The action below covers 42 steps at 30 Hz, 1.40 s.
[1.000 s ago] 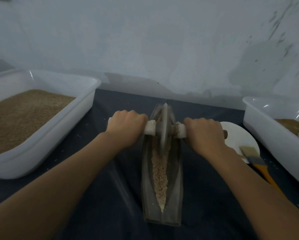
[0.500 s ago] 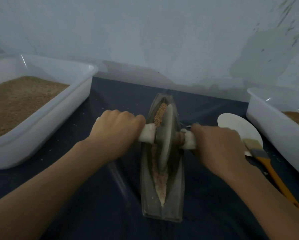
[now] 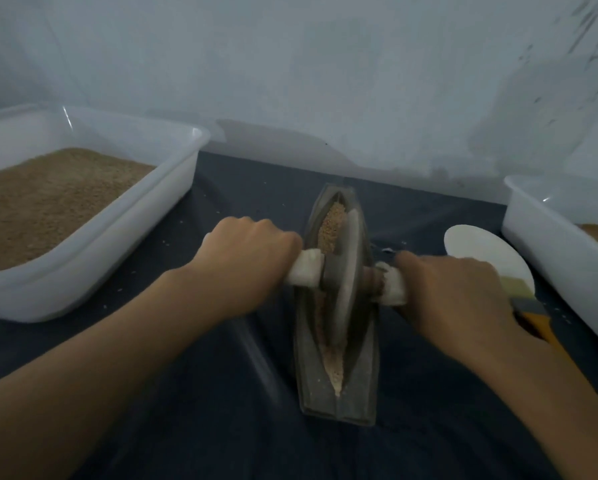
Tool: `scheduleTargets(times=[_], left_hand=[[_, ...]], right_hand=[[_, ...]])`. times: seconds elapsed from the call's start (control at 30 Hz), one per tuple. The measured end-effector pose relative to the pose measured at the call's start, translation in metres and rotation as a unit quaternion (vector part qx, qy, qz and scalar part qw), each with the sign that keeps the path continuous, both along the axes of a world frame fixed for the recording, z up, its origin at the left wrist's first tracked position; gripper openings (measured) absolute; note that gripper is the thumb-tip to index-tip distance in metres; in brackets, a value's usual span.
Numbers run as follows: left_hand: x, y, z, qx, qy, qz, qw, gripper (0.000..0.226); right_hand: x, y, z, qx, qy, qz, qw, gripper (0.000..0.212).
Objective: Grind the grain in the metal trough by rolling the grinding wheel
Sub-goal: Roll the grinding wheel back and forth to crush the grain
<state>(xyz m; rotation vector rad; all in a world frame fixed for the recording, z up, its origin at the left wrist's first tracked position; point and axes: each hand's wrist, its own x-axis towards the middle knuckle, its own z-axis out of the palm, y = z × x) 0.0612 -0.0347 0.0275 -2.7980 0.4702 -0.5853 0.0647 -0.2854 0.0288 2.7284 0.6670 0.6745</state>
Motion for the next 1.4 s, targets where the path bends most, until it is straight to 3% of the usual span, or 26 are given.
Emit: scheduleTargets(times=[0.13,0.33,0.5,0.63,0.73,0.93,1.1,1.23,1.4], left_hand=[[-0.026,0.003,0.005,0.024,-0.022,-0.031,0.999,0.052],[0.024,0.001,-0.010,-0.022,-0.009,0.028,0.999,0.029],[0.063,-0.008,-0.002,-0.006,-0.033,0.041,0.999,0.026],[0.058,-0.011,0.010,0.007,-0.010,0.044,0.999,0.013],[0.028,-0.010,0.011,0.007,0.028,0.033,0.999,0.017],[-0.029,-0.001,0.007,0.031,-0.005,0.011,0.999,0.043],[-0.002,-0.004,-0.002,0.010,-0.008,0.032,0.999,0.032],[0.041,-0.009,-0.003,-0.008,-0.030,0.045,0.998,0.029],[0.065,-0.013,-0.002,-0.020,-0.049,0.048,0.997,0.027]], right_hand=[[-0.021,-0.009,0.003,0.025,0.024,0.015,0.999,0.043],[0.041,0.008,0.000,-0.034,-0.033,-0.027,0.999,0.029],[0.085,0.007,-0.010,0.018,-0.031,-0.034,0.999,0.030],[0.074,0.007,-0.010,0.032,-0.003,-0.043,0.999,0.032],[0.041,0.007,0.000,0.008,0.021,-0.040,0.999,0.026],[-0.023,-0.001,0.008,0.013,0.019,0.015,1.000,0.066],[0.006,0.005,0.001,-0.026,0.008,-0.035,0.999,0.049],[0.058,0.013,-0.004,0.012,0.012,-0.067,0.998,0.034],[0.079,0.018,-0.004,0.023,0.002,-0.091,0.996,0.032]])
